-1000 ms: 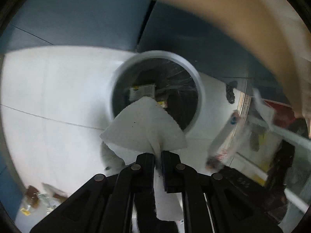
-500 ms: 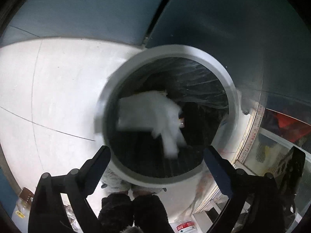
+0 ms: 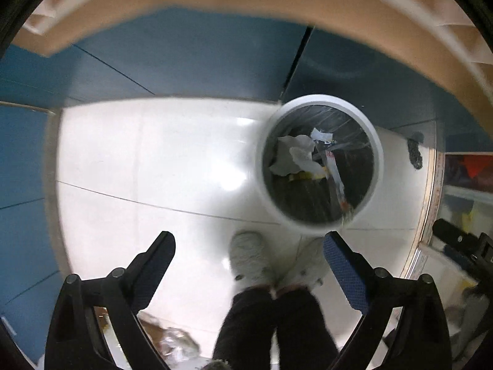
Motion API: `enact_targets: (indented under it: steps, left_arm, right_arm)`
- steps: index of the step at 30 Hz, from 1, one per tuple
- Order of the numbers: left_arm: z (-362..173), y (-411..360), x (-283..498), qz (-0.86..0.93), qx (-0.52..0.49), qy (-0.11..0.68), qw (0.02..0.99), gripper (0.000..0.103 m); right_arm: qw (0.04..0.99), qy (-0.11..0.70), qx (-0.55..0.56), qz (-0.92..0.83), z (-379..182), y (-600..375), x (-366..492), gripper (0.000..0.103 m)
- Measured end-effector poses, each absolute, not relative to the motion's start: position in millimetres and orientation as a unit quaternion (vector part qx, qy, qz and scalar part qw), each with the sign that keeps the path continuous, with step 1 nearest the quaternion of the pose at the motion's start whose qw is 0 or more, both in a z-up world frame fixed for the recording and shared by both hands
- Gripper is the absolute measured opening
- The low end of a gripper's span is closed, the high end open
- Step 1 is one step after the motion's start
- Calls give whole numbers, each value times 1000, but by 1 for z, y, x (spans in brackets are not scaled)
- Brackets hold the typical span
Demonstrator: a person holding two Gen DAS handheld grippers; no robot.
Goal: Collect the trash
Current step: 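Lower tissue and wrapper into the bin and open both tools, then pinch a white paper strip with left tool while right tool grasps a small green item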
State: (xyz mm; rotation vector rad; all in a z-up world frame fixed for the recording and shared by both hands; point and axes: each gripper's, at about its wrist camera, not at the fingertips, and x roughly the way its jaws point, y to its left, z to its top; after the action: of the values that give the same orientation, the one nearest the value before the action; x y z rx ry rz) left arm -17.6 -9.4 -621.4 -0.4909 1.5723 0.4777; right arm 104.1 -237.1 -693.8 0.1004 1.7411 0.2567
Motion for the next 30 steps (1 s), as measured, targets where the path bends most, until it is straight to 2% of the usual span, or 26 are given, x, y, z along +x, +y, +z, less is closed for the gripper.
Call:
enact_targets:
  steps: [3,7,18,23,30]
  left_arm:
    - [-566,-9,-31,208,-205,692,660,98]
    - [-488,-11,-37,195,-193,688,672,98]
    - [-333,-26,-42,165,-157,656,720,98]
    - [-280,-18,-32,159,-168,620,749,98]
    - [-231,-2,48,143,-141,568,798,103]
  right_arm:
    - [656,745,-31,115,-633,-228,94,103]
    - [665,731,-76,130,-555,-218,76,103]
    - [683,699,-118,178,-338,-203,33,103]
    - [703,679,-84,196,-269,-204,29,103]
    - [734,651,-4,195,-208,-213,80,103]
